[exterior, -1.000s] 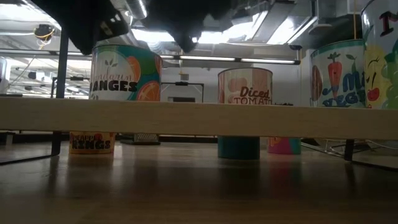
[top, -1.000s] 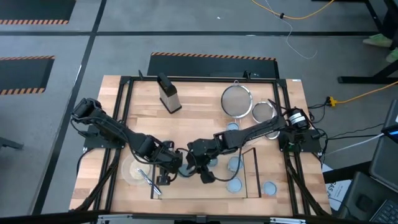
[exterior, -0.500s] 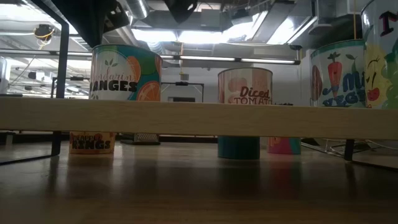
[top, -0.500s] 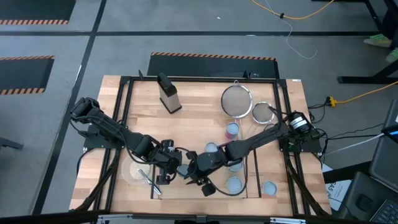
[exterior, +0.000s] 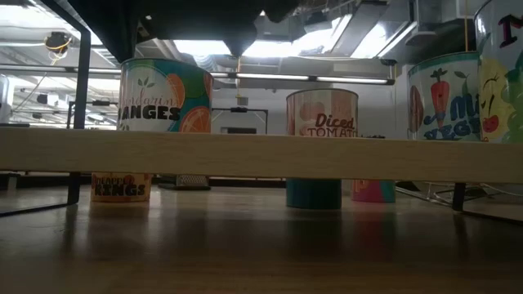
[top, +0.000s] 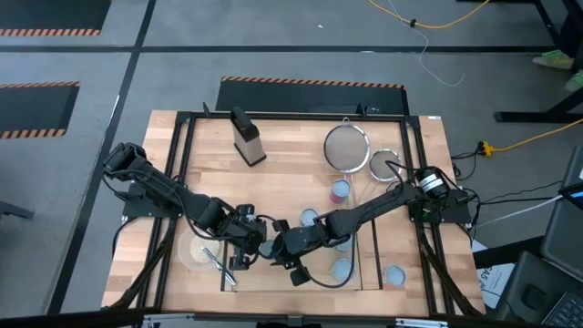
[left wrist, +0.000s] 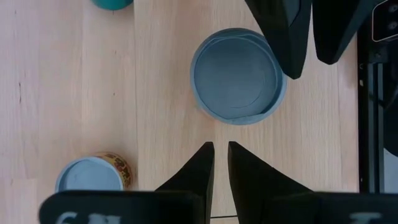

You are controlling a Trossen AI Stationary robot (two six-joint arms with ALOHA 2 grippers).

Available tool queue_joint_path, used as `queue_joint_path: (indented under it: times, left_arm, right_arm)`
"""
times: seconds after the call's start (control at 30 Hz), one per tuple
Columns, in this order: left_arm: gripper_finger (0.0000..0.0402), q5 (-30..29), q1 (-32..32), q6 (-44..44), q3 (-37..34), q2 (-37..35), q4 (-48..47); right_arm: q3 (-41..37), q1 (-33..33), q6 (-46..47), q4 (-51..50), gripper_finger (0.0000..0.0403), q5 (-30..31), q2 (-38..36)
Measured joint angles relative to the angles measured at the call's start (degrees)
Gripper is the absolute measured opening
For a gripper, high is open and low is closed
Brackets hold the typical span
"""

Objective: Pick and place cans onto a shelf
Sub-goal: Put the small canned oranges on the shelf

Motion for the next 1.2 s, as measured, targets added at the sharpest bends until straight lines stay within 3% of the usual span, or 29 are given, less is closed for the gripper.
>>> queue_joint_path:
  times: [0.63,1.0,1.2]
  left_arm:
    - [0.0039,0.2,0.0,-0.3,-0.1,0.1,0.0]
    - [0.0039,0.2,0.0,-0.3,-0.1,0.1,0.0]
    - [0.0039,0.2,0.0,-0.3,-0.1,0.1,0.0]
  right_arm:
    - [0.1,0.0,0.0,-1.1,0.0104,0.2,2.9]
    - [0.1,0.0,0.0,-1.3,0.0014,0.0,2.9]
    - [-0.1,0.2,-0.1,-3.5,0.0012,-0.8,1.5]
